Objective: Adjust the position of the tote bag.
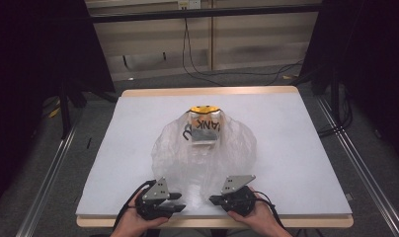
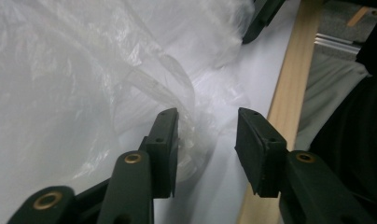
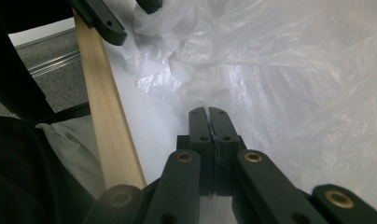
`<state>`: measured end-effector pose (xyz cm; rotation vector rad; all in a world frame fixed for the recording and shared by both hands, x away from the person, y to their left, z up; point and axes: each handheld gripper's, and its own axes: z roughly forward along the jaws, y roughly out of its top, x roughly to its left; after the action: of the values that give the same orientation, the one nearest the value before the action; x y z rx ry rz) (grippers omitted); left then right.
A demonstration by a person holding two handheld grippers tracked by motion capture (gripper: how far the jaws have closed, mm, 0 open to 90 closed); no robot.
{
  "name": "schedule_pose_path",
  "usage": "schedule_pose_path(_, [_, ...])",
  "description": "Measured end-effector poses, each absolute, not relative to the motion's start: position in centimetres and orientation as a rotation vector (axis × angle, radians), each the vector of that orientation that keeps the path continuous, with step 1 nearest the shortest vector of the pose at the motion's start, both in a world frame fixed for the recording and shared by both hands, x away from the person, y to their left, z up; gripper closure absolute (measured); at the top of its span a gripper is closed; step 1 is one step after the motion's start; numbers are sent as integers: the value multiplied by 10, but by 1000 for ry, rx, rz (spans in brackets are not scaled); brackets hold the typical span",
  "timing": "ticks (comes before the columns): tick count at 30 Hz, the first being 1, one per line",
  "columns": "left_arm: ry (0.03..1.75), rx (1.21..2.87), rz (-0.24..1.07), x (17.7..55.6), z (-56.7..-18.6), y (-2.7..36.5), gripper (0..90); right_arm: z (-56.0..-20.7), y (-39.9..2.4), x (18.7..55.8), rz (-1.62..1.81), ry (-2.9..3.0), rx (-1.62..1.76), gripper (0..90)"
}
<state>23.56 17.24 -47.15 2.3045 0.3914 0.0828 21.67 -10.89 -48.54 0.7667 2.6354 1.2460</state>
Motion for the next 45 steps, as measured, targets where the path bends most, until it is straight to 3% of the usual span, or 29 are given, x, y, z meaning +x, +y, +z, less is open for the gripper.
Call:
schedule_pose_path(4, [443,2331,90,240,-475,172,654,-485,-110,218,1256,2643,773,898])
schedule_pose_path(6, [440,2327,95,241,-475,173,707,-485,-110,218,1260,2645,771,898])
schedule_pose_path(8, [445,2336,67,243,-474,174,833,-484,-111,217,1270,2651,766,899])
schedule_pose_path(11, [421,2281,45,241,-471,176,878,-481,-112,217,1299,2639,758,900])
schedule_pose_path(17, [336,2227,22,236,-463,178,881,-473,-118,217,1358,2624,770,900])
schedule_pose_path(45, [352,1970,51,237,-425,187,883,-418,-152,214,1591,2384,739,900])
